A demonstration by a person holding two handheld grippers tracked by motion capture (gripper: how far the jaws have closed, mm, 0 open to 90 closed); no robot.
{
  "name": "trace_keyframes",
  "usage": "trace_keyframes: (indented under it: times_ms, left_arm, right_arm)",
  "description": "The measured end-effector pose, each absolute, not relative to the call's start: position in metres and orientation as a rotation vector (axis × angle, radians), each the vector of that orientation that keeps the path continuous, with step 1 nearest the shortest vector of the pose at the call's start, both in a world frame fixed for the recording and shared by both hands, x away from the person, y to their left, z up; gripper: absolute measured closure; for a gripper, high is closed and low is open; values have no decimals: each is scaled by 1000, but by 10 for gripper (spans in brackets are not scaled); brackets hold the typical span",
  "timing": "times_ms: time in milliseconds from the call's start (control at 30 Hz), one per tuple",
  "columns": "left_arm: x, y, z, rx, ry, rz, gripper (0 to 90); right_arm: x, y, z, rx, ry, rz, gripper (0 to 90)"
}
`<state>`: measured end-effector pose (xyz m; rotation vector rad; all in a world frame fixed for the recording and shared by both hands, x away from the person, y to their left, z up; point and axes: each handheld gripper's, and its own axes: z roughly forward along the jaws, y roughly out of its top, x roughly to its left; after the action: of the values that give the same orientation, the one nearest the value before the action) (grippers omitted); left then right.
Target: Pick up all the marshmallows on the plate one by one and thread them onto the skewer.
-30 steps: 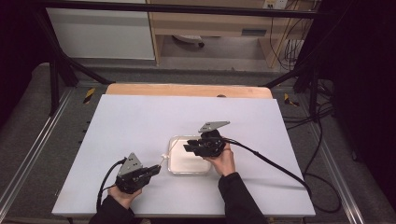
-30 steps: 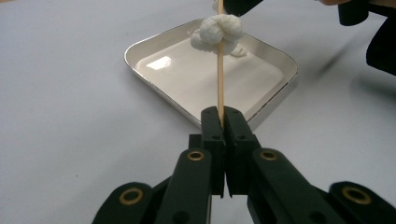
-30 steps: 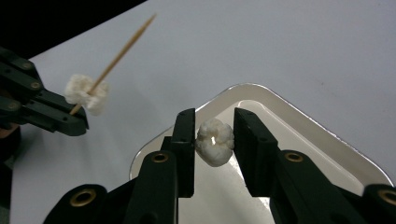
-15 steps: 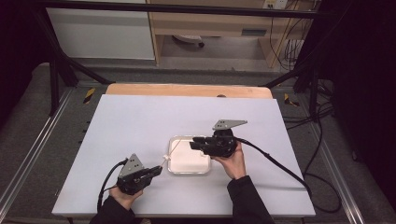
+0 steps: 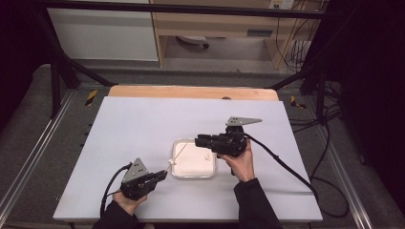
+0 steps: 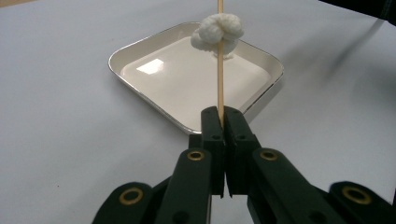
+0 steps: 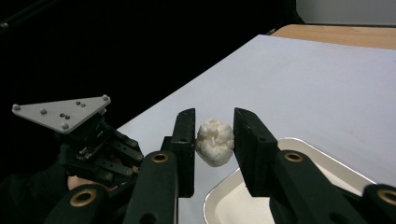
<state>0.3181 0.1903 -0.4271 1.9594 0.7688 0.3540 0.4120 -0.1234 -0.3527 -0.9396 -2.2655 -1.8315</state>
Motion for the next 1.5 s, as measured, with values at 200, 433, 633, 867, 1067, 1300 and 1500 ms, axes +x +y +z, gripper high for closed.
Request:
trace_keyframes:
  times_ms: [200, 433, 633, 867, 1067, 1300, 1500]
  left_arm:
    - [315, 188, -426, 1962, 747, 366, 881]
    - [315, 188, -426, 1961, 740, 370, 881]
    - [314, 188, -425, 1960, 735, 372, 881]
    - [314, 188, -425, 1961, 733, 371, 881]
    - [314, 188, -425, 1960, 731, 371, 881]
    - [314, 187, -426, 1964, 726, 372, 881]
    - [314, 187, -427, 1969, 732, 370, 882]
  right_arm:
    - [419, -117, -354, -936, -2217, -1817, 707]
    - [425, -113, -358, -939, -2181, -1798, 710]
    - [427, -112, -361, -936, -2169, -1785, 712]
    - [428, -109, -364, -932, -2150, -1775, 716]
    - [428, -108, -366, -931, -2150, -1758, 721]
    - [428, -104, -370, -934, -2141, -1744, 736]
    - [426, -101, -375, -930, -2133, -1743, 753]
